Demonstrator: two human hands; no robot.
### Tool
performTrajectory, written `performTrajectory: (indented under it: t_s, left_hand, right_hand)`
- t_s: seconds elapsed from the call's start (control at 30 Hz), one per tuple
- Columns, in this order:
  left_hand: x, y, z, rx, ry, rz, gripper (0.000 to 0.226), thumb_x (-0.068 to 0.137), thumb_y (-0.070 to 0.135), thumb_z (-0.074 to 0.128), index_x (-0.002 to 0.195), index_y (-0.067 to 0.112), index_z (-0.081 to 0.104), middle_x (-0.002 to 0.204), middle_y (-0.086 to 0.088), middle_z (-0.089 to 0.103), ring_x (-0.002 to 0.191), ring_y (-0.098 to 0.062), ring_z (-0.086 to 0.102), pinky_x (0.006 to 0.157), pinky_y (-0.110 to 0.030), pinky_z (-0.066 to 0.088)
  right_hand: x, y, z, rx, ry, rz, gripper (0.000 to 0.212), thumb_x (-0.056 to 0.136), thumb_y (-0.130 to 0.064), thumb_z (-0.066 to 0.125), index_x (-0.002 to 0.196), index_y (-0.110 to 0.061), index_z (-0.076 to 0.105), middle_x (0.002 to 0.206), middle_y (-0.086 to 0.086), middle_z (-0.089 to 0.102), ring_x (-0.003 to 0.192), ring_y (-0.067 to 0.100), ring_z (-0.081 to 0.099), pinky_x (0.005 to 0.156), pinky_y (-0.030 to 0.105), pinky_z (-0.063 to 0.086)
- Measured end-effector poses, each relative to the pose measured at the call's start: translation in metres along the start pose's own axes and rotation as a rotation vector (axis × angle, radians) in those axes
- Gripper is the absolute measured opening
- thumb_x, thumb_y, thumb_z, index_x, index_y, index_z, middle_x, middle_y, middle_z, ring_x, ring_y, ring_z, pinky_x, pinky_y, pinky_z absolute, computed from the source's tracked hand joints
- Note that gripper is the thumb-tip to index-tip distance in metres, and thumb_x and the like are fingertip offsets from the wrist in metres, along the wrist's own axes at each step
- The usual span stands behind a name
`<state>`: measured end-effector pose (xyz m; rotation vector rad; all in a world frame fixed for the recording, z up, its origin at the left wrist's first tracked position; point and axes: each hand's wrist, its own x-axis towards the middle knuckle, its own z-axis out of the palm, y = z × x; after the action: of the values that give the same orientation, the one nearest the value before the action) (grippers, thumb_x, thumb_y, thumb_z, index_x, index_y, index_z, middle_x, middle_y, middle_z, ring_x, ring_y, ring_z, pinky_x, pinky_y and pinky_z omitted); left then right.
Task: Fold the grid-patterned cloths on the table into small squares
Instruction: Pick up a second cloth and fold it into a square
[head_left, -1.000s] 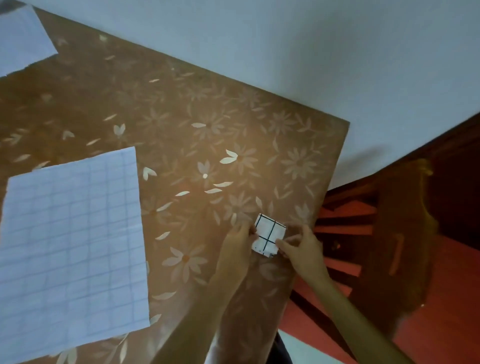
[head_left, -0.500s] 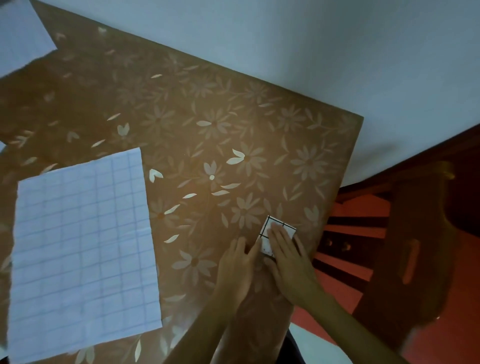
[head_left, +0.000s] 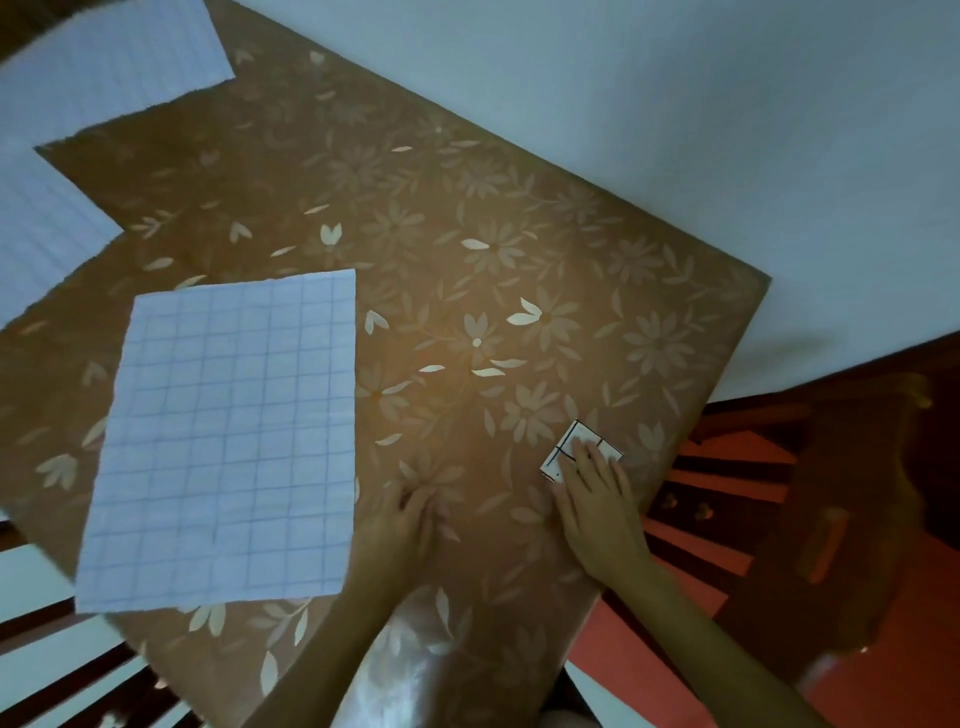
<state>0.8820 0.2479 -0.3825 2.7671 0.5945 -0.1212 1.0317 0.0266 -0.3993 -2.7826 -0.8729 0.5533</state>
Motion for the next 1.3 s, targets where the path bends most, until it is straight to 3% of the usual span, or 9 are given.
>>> performTrajectory:
  t_s: [0.17, 0.3, 0.4, 0.6, 0.7, 0.83, 0.97, 1.17, 1.3]
  left_hand:
    - [-0.019, -0.030, -0.010, 0.029, 0.077, -0.074, 0.024, 0.088, 0.017, 0.062, 0.110, 0.013, 0.071, 0.096, -0.011, 0.067, 0.075, -0.030, 0.066, 0.046, -0.034, 0.054]
    - [-0.026, -0.046, -0.007, 0.011, 0.065, -0.143, 0.035, 0.075, 0.002, 0.080, 0.108, 0.005, 0.070, 0.104, -0.018, 0.068, 0.089, -0.037, 0.067, 0.055, -0.039, 0.058]
    - [-0.029, -0.055, -0.006, -0.011, 0.105, -0.150, 0.034, 0.079, 0.002, 0.078, 0.112, 0.005, 0.069, 0.107, -0.019, 0.068, 0.091, -0.039, 0.067, 0.058, -0.040, 0.059]
    - [-0.032, -0.071, -0.012, -0.040, 0.140, -0.217, 0.026, 0.093, 0.023, 0.052, 0.109, 0.010, 0.068, 0.111, -0.017, 0.066, 0.096, -0.037, 0.066, 0.057, -0.041, 0.059]
    - [-0.033, -0.081, -0.018, -0.069, 0.121, -0.323, 0.025, 0.090, 0.012, 0.066, 0.114, 0.007, 0.069, 0.119, -0.019, 0.065, 0.105, -0.038, 0.064, 0.070, -0.043, 0.060]
    - [-0.036, -0.102, -0.017, -0.028, 0.118, -0.358, 0.048, 0.089, 0.016, 0.070, 0.134, 0.011, 0.056, 0.136, -0.022, 0.057, 0.119, -0.043, 0.059, 0.089, -0.050, 0.056]
    - [-0.040, -0.122, -0.007, 0.102, -0.043, -0.465, 0.082, 0.083, 0.045, 0.075, 0.151, 0.015, 0.039, 0.155, -0.025, 0.038, 0.139, -0.045, 0.044, 0.102, -0.055, 0.047]
    - [-0.028, -0.127, -0.007, 0.039, -0.045, -0.531, 0.082, 0.061, 0.035, 0.093, 0.134, 0.020, 0.060, 0.141, -0.019, 0.058, 0.122, -0.040, 0.061, 0.087, -0.048, 0.058]
    - [-0.021, -0.135, -0.011, 0.061, 0.083, -0.552, 0.048, 0.061, 0.012, 0.094, 0.103, 0.016, 0.071, 0.114, -0.009, 0.071, 0.089, -0.032, 0.070, 0.063, -0.037, 0.061]
  right_hand:
    - [-0.005, 0.009, 0.011, -0.152, -0.112, -0.091, 0.076, 0.099, -0.059, 0.022, 0.153, -0.006, 0.031, 0.161, 0.019, 0.025, 0.150, 0.033, 0.023, 0.119, 0.047, 0.011]
    - [-0.004, 0.003, 0.000, -0.168, -0.106, -0.083, 0.077, 0.101, -0.059, 0.013, 0.148, -0.006, 0.042, 0.156, 0.019, 0.036, 0.147, 0.033, 0.032, 0.120, 0.043, -0.001]
    - [-0.001, -0.012, -0.012, -0.110, -0.029, -0.067, 0.068, 0.103, -0.051, 0.017, 0.129, -0.008, 0.063, 0.142, 0.015, 0.057, 0.136, 0.033, 0.049, 0.118, 0.044, 0.010]
    - [0.020, -0.059, -0.016, 0.047, 0.073, -0.248, 0.052, 0.102, -0.041, 0.027, 0.125, -0.012, 0.064, 0.141, 0.006, 0.058, 0.136, 0.024, 0.048, 0.119, 0.038, 0.023]
    - [0.036, -0.094, -0.013, 0.144, -0.008, -0.303, 0.050, 0.101, -0.040, 0.031, 0.124, -0.011, 0.064, 0.128, 0.007, 0.064, 0.122, 0.025, 0.057, 0.108, 0.041, 0.042]
    - [0.054, -0.146, -0.002, 0.353, -0.173, -0.284, 0.032, 0.101, -0.027, 0.048, 0.126, -0.013, 0.062, 0.120, 0.007, 0.065, 0.109, 0.024, 0.062, 0.094, 0.037, 0.050]
    - [0.074, -0.203, 0.010, 0.491, -0.286, -0.235, 0.028, 0.094, -0.021, 0.056, 0.121, -0.015, 0.060, 0.111, 0.006, 0.067, 0.105, 0.024, 0.064, 0.093, 0.042, 0.052]
    - [0.100, -0.266, 0.015, 0.828, -0.436, 0.080, 0.047, 0.082, -0.014, 0.062, 0.126, -0.012, 0.045, 0.093, 0.004, 0.066, 0.081, 0.020, 0.073, 0.083, 0.045, 0.059]
    - [0.111, -0.280, 0.020, 0.999, -0.459, 0.287, 0.041, 0.083, -0.009, 0.068, 0.119, -0.008, 0.047, 0.093, 0.010, 0.067, 0.073, 0.018, 0.066, 0.062, 0.027, 0.055]
